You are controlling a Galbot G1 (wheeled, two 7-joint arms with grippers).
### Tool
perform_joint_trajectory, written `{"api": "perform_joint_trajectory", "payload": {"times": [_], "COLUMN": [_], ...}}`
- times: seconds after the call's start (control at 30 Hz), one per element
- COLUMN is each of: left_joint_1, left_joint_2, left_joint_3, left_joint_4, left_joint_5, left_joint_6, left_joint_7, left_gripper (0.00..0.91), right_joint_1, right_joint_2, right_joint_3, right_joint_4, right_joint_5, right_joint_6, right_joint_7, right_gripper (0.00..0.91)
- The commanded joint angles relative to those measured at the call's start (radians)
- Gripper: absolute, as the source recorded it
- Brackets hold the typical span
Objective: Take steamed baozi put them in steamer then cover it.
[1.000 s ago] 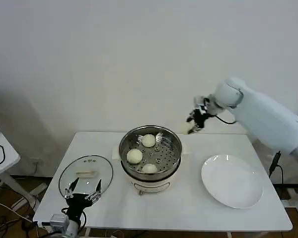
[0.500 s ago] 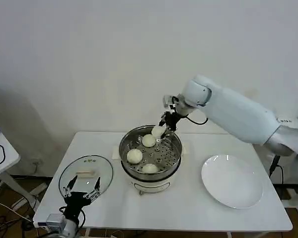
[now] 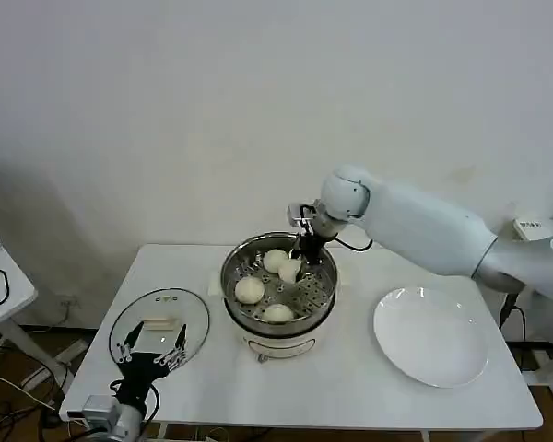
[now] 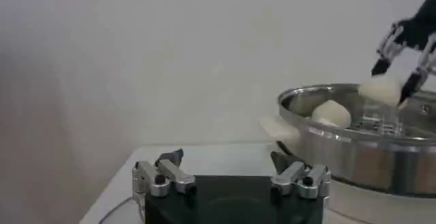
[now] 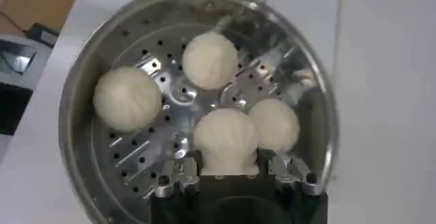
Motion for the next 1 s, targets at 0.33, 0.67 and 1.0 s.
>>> {"api": "perform_joint_trajectory", "payload": {"times": [0.33, 0.67, 1.0], "left_joint_1": [-0.018, -0.027, -0.042], "left_joint_2": [0.015, 0.024, 0.015], "left_joint_3": [-0.009, -0.01, 0.011], "left_joint_4": [-0.01, 0.002, 0.024], "left_joint_5": [-0.01, -0.009, -0.003], "left_joint_6": [0.008, 0.013, 0.013], "left_joint_7": [0.009, 0.013, 0.015], "left_gripper": [0.907, 0.907, 0.907], "right_joint_1": [-0.001, -0.007, 0.034], "right_joint_2": [-0.008, 0.013, -0.049], "right_joint_3": [-0.069, -0.073, -0.066], "right_joint_4": [-0.032, -0.061, 0.009], "right_joint_5": [-0.043, -0.062, 0.005], "right_joint_6": [-0.002, 0.007, -0.025], "right_joint_7": [-0.006, -0.006, 0.001], "right_gripper": [0.534, 0.907, 0.907]}}
